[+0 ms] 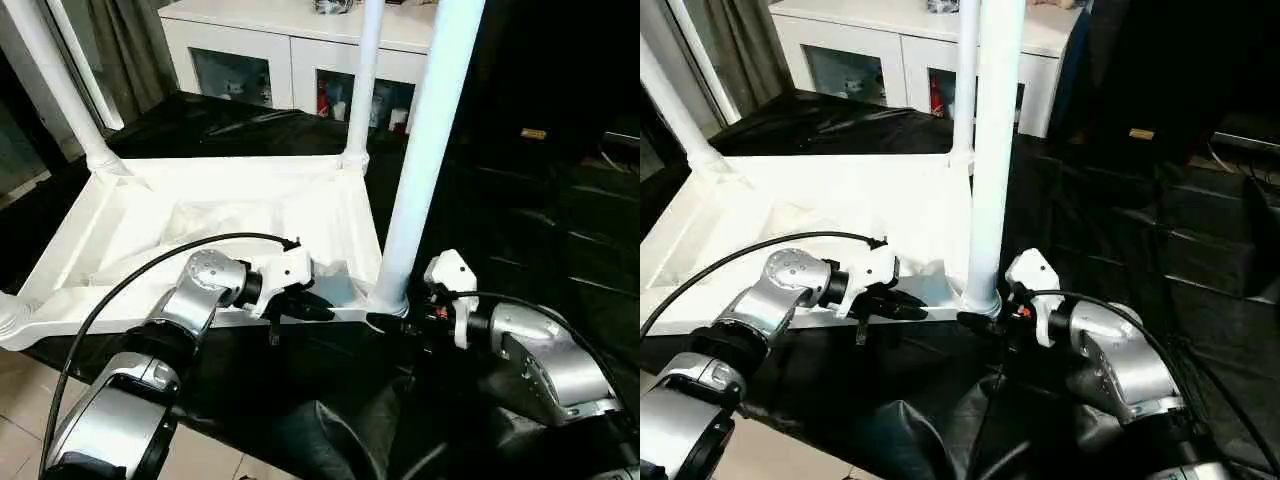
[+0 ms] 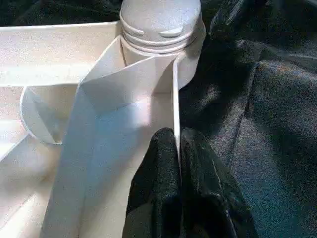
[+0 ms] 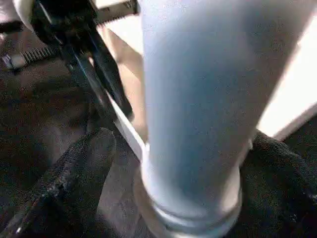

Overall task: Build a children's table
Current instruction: Rotate leg to tighten

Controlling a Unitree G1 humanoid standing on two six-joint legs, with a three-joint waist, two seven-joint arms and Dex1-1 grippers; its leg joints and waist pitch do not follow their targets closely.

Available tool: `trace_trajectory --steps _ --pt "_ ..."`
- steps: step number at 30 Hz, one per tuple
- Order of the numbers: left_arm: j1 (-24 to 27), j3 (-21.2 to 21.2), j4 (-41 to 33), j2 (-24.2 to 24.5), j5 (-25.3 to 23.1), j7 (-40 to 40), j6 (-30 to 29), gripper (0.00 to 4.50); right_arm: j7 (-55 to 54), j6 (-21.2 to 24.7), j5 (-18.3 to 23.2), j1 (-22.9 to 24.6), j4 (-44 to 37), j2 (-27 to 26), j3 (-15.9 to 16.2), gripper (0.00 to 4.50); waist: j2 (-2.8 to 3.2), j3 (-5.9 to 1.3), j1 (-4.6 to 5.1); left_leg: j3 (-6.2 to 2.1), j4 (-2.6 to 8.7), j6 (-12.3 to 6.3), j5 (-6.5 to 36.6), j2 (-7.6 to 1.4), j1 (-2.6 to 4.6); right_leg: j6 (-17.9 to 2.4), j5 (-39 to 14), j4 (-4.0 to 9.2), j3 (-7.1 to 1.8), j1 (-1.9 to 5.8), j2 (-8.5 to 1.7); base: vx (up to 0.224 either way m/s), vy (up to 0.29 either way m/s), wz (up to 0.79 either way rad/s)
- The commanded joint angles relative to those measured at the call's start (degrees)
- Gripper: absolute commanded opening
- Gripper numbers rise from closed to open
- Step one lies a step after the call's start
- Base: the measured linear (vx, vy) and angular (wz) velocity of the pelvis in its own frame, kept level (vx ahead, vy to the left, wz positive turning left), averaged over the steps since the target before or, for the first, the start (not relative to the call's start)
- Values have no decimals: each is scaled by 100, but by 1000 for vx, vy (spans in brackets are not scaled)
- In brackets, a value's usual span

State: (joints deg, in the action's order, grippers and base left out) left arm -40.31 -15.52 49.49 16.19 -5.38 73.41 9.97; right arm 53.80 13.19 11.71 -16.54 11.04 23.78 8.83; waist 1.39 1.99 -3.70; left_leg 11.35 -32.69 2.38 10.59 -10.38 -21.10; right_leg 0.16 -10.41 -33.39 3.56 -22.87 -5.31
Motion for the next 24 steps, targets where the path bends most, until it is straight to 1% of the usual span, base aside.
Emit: trace_trajectory --steps 1,2,7,8,9,11,15,18,19,20,22,24 --pt "162 -153 36 -72 -78 42 -31 0 56 29 126 -34 -187 -16 -10 403 -99 -327 -16 -87 293 -585 763 -306 58 -1569 -414 266 -228 293 -332 0 0 0" --pt "157 -169 43 -66 -85 14 -22 0 62 49 160 -16 -228 -27 -32 403 -85 -327 -18 -90 295 -579 776 -306 59 -1560 -438 269 -228 293 -334 0 0 0" --pt "183 -193 2 -34 -91 -5 -24 0 133 113 219 29 -313 31 -61 403 -84 -326 -10 -94 298 -532 851 -304 59 -1549 -506 275 -227 294 -328 0 0 0" --pt "187 -194 -3 -30 -94 -10 -20 0 147 107 197 38 -294 57 -49 379 -85 -327 -11 -93 295 -524 851 -302 59 -1549 -510 275 -229 297 -331 0 0 0" --pt "191 -195 -9 -25 -96 -6 -20 0 150 103 172 46 -281 73 -40 370 -79 -329 -11 -94 295 -518 844 -300 60 -1543 -508 277 -229 297 -328 0 0 0" --pt "197 -197 -15 -20 -96 -2 -22 0 143 94 150 56 -264 82 -26 367 -85 -333 -13 -93 291 -520 823 -300 64 -1552 -470 270 -230 299 -328 0 0 0" --pt "198 -198 -14 -16 -95 -10 -16 0 115 60 94 49 -226 93 37 329 -83 -334 -23 -93 283 -538 778 -295 58 -1560 -409 262 -228 300 -326 0 0 0" --pt "200 -202 -23 -3 -91 -14 -21 0 80 29 51 29 -162 69 77 304 -82 -332 -27 -94 284 -521 831 -294 62 -1546 -501 271 -227 299 -329 0 0 0" --pt "199 -201 -22 0 -91 -17 -23 0 83 21 35 24 -145 69 92 304 -81 -328 -26 -95 287 -503 868 -295 62 -1536 -568 277 -227 296 -329 0 0 0" --pt "199 -201 -27 8 -93 -18 -28 0 88 6 11 19 -122 72 120 290 -92 -327 -25 -96 288 -487 891 -294 61 -1523 -614 280 -228 297 -329 0 0 0" --pt "201 -199 -32 16 -94 -19 -37 0 94 -7 -13 19 -102 84 146 285 -90 -321 -24 -98 288 -468 932 -292 57 -1501 -704 290 -231 294 -334 0 0 0" --pt "205 -198 -29 30 -98 -22 -36 0 93 -19 -39 12 -77 93 160 262 -89 -319 -23 -100 290 -448 952 -294 61 -1481 -769 291 -232 290 -331 0 0 0"
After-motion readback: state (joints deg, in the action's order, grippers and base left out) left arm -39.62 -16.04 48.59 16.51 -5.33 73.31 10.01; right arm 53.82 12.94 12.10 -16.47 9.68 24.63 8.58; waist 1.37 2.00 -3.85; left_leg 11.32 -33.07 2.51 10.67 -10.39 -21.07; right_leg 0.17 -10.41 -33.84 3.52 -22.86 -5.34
